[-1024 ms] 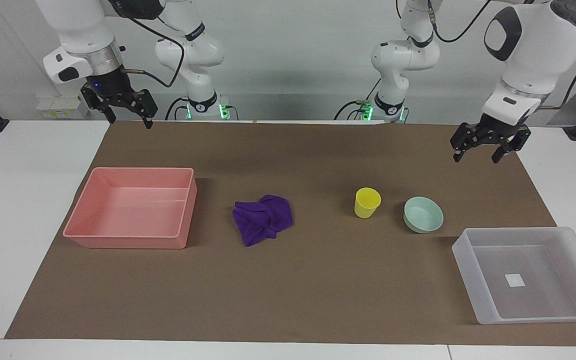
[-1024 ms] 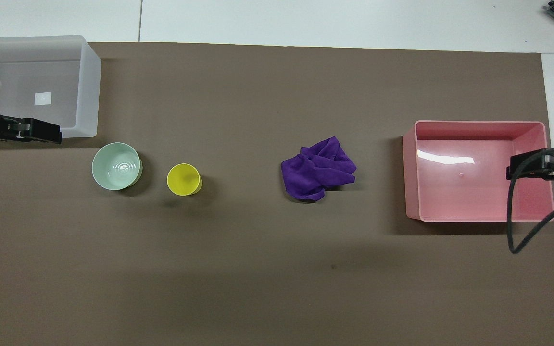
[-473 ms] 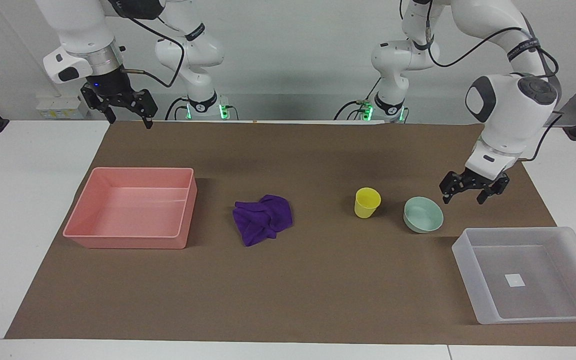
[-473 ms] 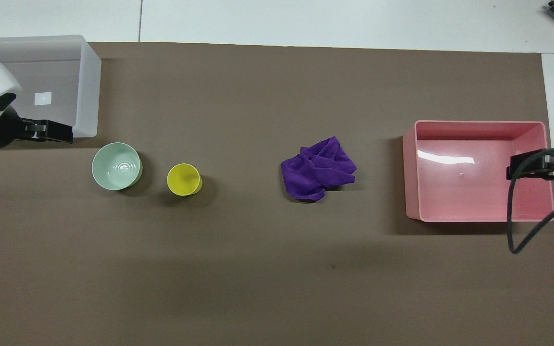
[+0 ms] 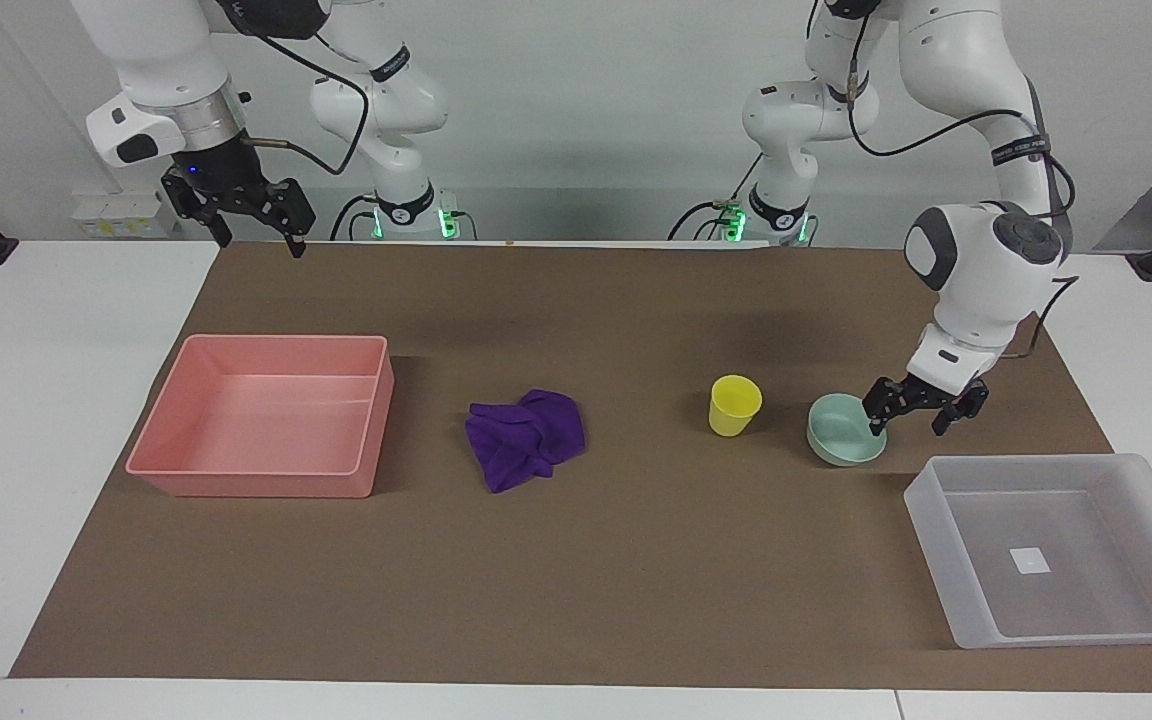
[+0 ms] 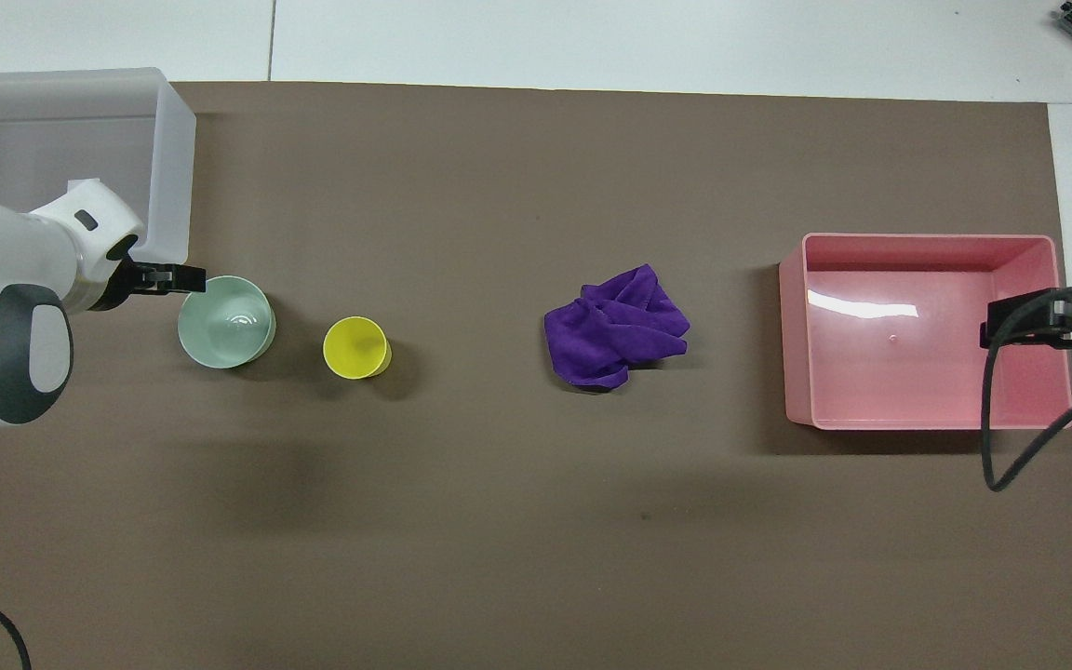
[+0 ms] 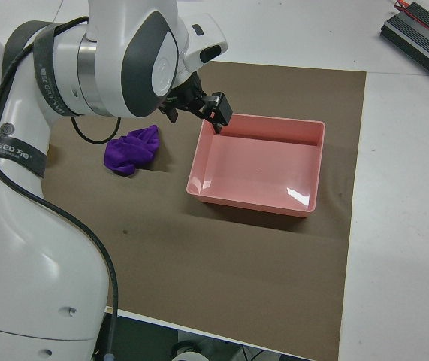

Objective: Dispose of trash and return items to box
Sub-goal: 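Reach the left gripper down and grasp the rim of the green bowl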

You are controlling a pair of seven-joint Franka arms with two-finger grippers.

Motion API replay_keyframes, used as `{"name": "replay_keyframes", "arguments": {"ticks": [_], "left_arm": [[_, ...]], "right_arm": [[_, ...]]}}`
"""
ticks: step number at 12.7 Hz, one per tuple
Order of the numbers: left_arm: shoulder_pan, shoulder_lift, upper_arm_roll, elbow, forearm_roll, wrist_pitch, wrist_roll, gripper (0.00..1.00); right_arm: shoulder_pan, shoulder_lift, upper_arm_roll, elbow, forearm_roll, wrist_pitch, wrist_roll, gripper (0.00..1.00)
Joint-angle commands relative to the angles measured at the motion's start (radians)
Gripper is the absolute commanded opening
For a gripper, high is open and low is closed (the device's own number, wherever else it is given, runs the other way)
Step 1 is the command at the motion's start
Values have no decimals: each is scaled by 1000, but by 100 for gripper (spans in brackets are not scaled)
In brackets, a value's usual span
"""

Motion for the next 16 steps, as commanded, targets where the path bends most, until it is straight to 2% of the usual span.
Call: {"name": "replay_keyframes", "arguments": {"ticks": [1,3,4,5,6,10,13,16], "left_arm": [[9,23,-6,-42,-12,65,0,100],[9,32,-6,-82,-12,106,2,100],[9,32,-6,-86,-12,107,0,93],[9,32,-6,-87,-12,105,-1,51],[10,32,-6,-86,-12,102,0,1],[23,31,-8,-72,-22,87,9,0],[24,5,-9,-14,-24,-10,11,0],[24,-49,-11,45,-25,-128,11,0]], "right_arm": [[-10,-26,5,-25,4,-5,-20,100],[-10,-24,5,-25,4,-5,-22,100],[-10,-24,5,-25,4,-5,-22,100],[-10,-24,5,-25,4,-5,-22,100],[-10,-26,5,-25,4,-5,-22,100],[-10,-26,6,-23,4,-2,-25,100],[4,-26,14,-25,4,22,-39,100],[36,8,32,-83,81,163,-51,100]]}}
